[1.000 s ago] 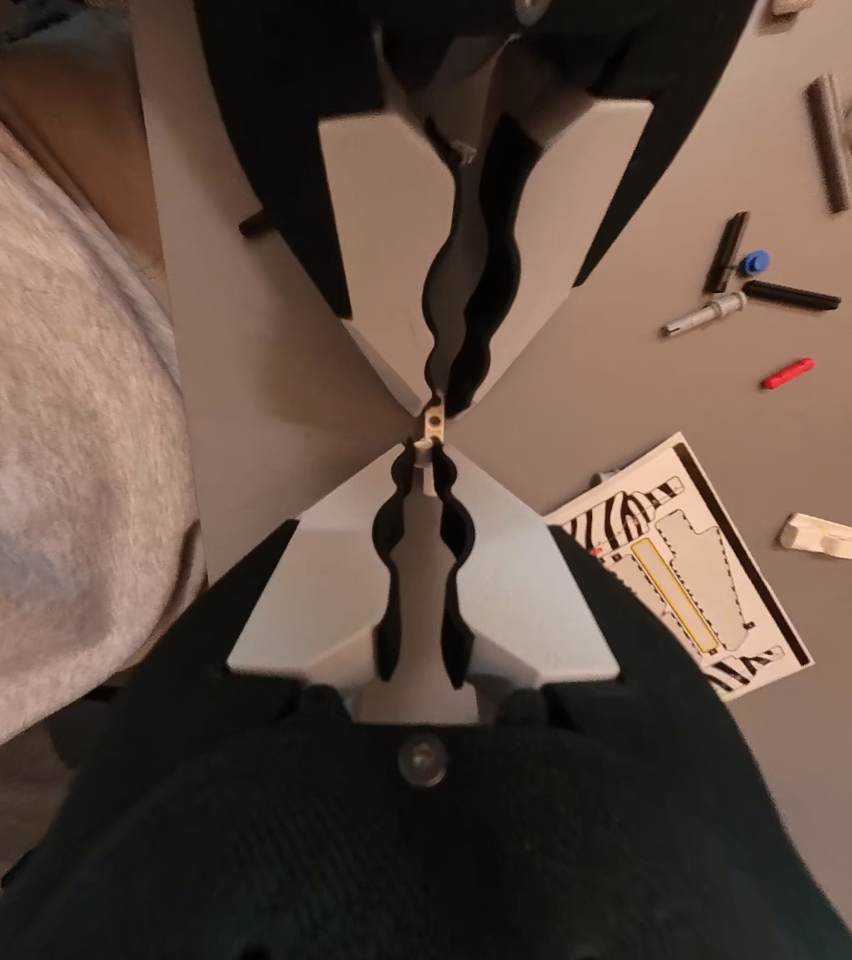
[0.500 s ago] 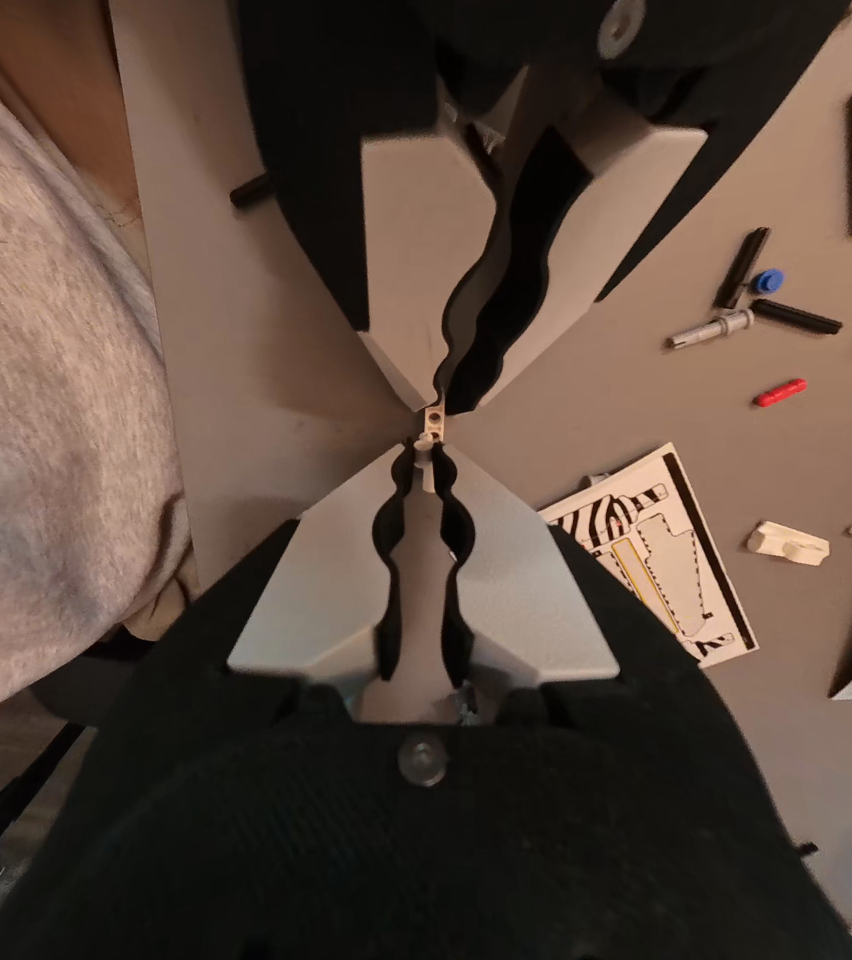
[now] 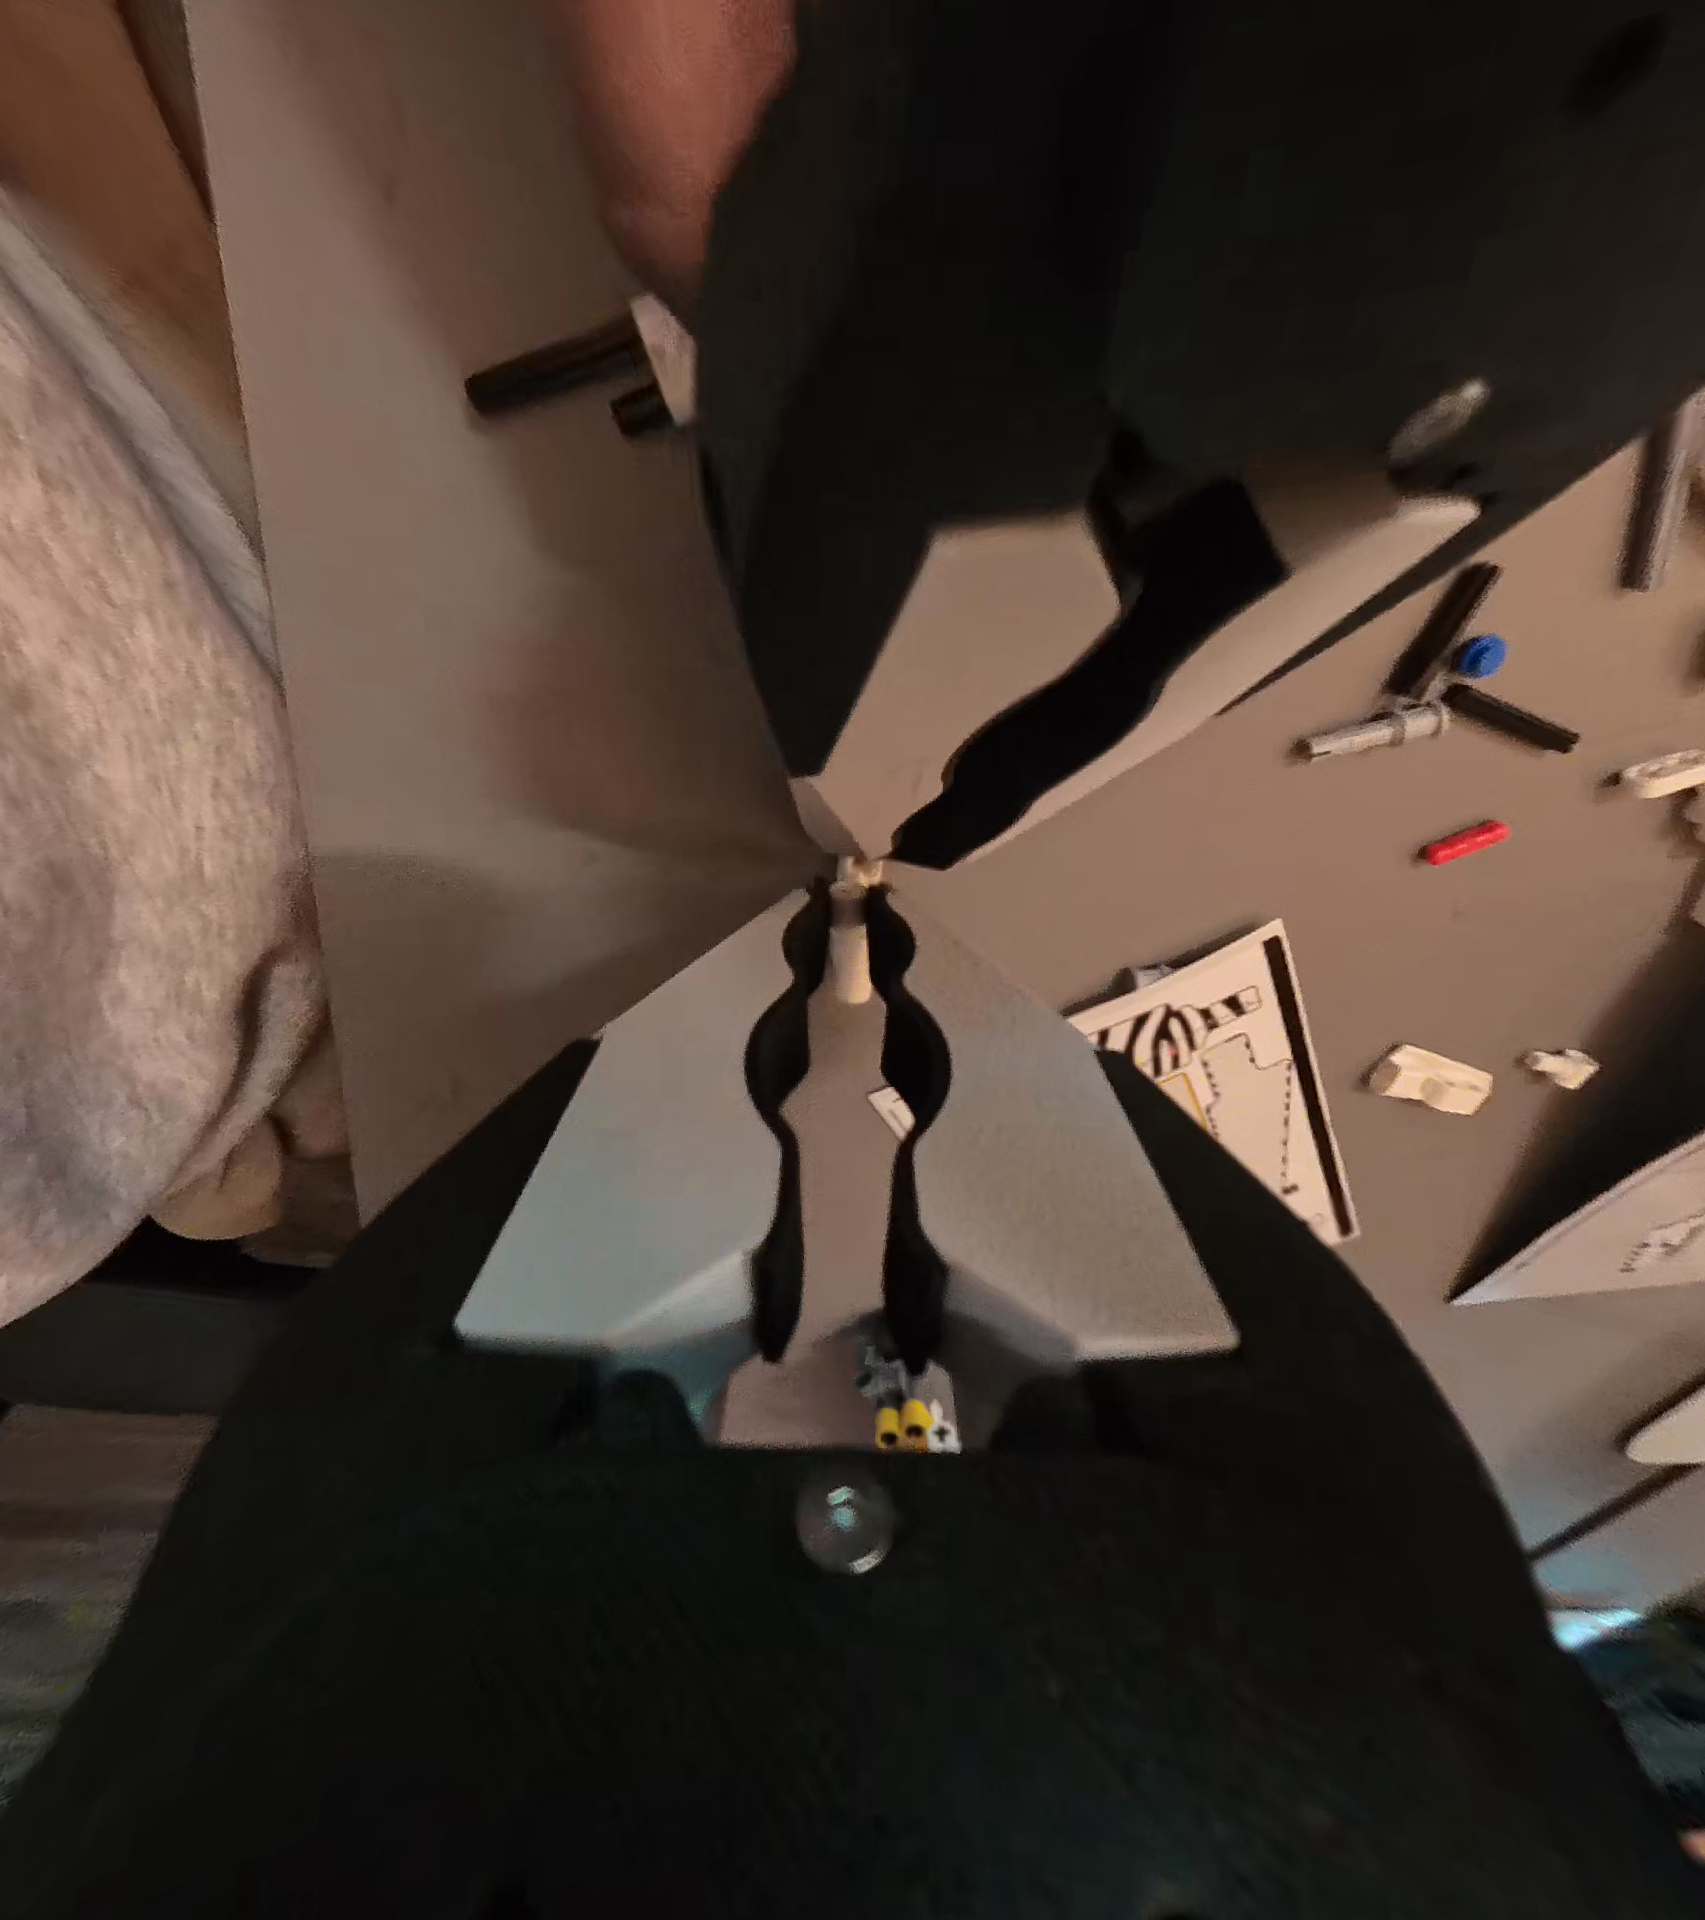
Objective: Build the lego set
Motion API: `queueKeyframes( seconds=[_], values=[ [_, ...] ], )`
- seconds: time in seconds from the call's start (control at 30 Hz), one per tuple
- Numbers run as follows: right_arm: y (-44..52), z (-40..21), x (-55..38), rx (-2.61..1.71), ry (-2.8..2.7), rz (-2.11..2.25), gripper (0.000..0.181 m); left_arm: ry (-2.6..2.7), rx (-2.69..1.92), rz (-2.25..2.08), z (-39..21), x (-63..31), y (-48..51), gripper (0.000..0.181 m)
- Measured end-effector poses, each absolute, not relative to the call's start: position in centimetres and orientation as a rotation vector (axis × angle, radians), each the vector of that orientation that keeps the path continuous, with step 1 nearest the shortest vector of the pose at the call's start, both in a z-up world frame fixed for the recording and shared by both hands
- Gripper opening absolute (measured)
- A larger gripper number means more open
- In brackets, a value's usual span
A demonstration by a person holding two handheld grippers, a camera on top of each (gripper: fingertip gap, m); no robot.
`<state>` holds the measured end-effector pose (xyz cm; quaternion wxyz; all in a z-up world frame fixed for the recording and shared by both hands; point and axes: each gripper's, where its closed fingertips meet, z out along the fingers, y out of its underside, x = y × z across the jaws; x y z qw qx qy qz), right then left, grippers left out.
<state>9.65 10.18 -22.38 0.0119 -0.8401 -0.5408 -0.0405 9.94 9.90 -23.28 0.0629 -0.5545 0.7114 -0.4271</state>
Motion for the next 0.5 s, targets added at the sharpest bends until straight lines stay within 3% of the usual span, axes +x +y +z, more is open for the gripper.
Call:
queueKeyframes(
  seconds=[0.5],
  values=[
    [9.91,-22.63,10.14,-2.722,-1.685,-0.086,0.006,2.149,-1.677,-1.286,-23.32,9.98,9.95,0.006]
  ],
)
